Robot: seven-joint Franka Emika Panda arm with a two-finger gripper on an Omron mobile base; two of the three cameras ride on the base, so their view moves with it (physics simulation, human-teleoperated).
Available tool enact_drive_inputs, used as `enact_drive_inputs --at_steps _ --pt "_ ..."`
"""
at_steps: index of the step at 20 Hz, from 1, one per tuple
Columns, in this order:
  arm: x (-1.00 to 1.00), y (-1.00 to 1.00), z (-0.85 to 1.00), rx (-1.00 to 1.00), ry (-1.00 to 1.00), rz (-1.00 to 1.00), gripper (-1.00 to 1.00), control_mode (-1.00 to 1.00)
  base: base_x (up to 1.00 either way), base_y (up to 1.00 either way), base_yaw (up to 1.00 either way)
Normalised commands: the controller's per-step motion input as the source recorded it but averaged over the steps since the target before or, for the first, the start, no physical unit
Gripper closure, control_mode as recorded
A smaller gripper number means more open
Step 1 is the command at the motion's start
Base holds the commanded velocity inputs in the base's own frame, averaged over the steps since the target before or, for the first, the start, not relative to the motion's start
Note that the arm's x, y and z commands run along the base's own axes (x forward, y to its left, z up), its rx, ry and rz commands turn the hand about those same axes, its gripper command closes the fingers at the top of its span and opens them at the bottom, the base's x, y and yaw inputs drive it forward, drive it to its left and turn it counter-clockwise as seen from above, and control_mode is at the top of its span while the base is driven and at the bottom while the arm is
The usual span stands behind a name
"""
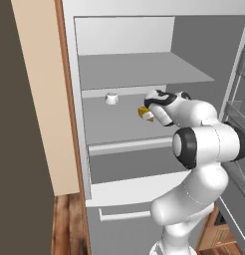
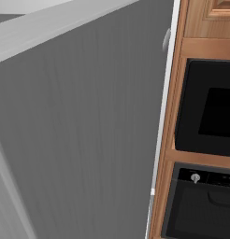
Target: Pick the cheese from the fridge and the cheese grater from the cabinet and place them next to the salad bowl.
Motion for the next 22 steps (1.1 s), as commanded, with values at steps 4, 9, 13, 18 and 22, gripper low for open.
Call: enact_drive_inputs --at_steps 4,9,13,18,22 --pt "0.22 0.00 0.11 0.00 0.01 0.00 -1.00 -1.00 0.00 0.00 0.00" --pt "0.13 0.00 -0.33 0.00 0.00 0.00 -1.00 -1.00 0.00 0.00 0.00" --pt "0.28 0.00 -0.21 0.00 0.00 -0.01 -1.00 -1.00 0.00 0.00 0.00" --pt "0.28 0.00 -0.03 0.00 0.00 -0.02 -1.00 -1.00 0.00 0.00 0.00" --pt "0.21 -0.01 0.00 0.00 0.00 -0.03 -1.00 -1.00 0.00 0.00 0.00"
